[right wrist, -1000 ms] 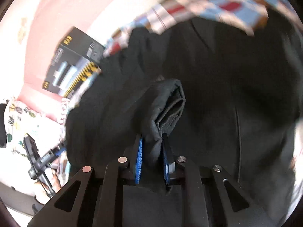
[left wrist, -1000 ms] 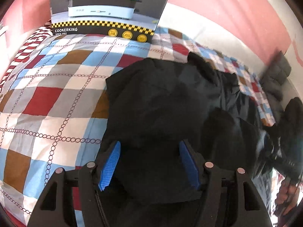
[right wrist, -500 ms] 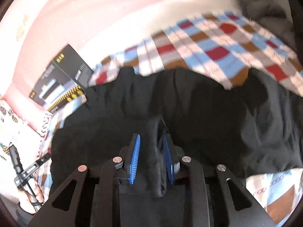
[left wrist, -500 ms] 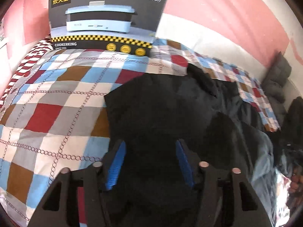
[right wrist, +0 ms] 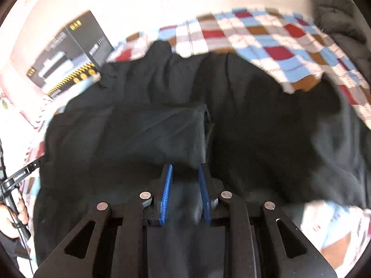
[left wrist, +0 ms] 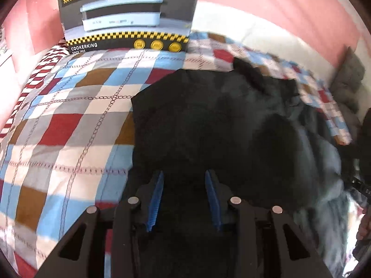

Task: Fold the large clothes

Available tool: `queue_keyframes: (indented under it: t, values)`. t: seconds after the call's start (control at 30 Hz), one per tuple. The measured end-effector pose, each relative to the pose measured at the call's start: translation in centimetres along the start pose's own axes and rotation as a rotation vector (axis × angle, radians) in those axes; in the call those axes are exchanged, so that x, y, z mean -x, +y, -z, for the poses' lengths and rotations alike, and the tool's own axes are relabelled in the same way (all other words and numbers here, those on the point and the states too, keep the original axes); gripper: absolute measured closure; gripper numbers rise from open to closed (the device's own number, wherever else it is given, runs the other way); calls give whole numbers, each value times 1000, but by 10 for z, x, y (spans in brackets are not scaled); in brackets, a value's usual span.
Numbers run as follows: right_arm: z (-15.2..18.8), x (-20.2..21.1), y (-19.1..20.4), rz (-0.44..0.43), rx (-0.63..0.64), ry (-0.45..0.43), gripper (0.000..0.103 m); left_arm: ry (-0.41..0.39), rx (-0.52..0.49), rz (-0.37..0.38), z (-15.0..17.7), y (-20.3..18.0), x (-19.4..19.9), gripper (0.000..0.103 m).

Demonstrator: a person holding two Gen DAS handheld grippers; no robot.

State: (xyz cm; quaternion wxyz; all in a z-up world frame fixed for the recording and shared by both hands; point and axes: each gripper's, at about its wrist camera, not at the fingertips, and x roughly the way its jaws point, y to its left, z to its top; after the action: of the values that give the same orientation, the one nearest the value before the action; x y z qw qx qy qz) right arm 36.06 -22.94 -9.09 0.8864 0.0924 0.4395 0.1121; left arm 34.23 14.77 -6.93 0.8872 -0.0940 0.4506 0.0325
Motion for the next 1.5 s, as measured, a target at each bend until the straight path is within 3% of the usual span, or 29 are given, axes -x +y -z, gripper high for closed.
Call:
queue_keyframes:
  t: [0.17, 0.4, 0.73, 0.87, 1.13, 1.27, 1.5]
  values:
    - [39, 62, -6, -20, -33, -59, 65, -34, -3, 53, 42, -23, 61, 64]
    - [101, 131, 1, -5, -33, -94, 58, -47, -56, 100, 106, -68, 135, 64]
    - [159, 176, 15, -4, 0, -96, 57, -46, -102, 147, 159, -98, 192, 64]
    - [167, 186, 13, -9, -6, -108, 51, -46, -115, 153, 165, -106, 199, 63]
    - [168, 195, -2, 4, -39, -135, 50, -36, -129, 158, 167, -120, 200, 59]
    - [164, 191, -18, 18, -71, -142, 44, -29, -140, 148, 163, -125, 191, 57]
    - [149, 174, -56, 65, -129, -144, 43, -9, -154, 107, 147, -133, 162, 56]
